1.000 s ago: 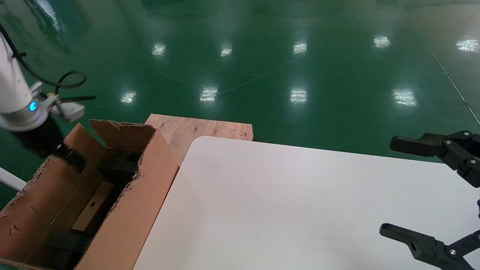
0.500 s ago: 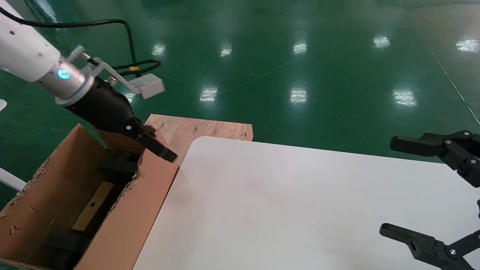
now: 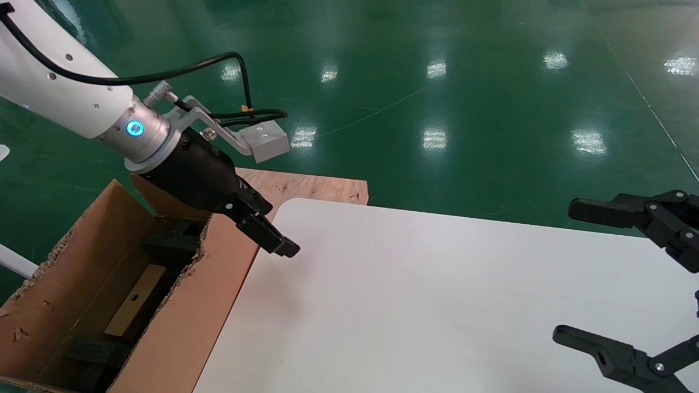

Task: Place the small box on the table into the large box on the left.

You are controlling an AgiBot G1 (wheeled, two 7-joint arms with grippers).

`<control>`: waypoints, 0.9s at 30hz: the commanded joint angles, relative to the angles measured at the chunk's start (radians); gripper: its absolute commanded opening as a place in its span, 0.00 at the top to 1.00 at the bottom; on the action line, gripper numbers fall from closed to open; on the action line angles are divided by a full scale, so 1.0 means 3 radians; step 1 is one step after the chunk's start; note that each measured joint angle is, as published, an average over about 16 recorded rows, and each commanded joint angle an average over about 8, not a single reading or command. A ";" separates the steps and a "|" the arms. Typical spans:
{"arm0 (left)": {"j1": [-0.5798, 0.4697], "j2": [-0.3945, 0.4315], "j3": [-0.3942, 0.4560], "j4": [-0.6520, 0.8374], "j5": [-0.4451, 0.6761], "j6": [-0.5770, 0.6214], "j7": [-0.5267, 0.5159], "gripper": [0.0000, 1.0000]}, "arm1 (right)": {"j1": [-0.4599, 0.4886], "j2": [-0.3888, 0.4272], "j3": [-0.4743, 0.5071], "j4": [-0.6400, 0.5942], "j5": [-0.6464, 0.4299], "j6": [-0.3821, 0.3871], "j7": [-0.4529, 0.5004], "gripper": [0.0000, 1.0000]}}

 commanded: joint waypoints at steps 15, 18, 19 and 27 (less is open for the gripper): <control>0.0487 -0.0066 -0.0580 -0.0105 -0.0246 0.0019 0.0383 0.00 | 0.0001 0.0000 -0.0001 -0.0001 0.0000 0.0000 -0.0001 0.00; 0.0670 -0.0092 -0.0799 -0.0154 -0.0340 0.0026 0.0523 0.00 | 0.0001 0.0000 -0.0001 -0.0002 0.0001 0.0000 -0.0001 0.00; 0.0732 -0.0101 -0.0873 -0.0171 -0.0372 0.0028 0.0570 0.00 | 0.0001 0.0000 -0.0001 -0.0002 0.0001 0.0000 -0.0001 0.00; 0.1222 -0.0171 -0.1459 -0.0303 -0.0625 0.0047 0.0944 0.00 | 0.0001 0.0001 -0.0002 -0.0002 0.0001 0.0000 -0.0002 0.00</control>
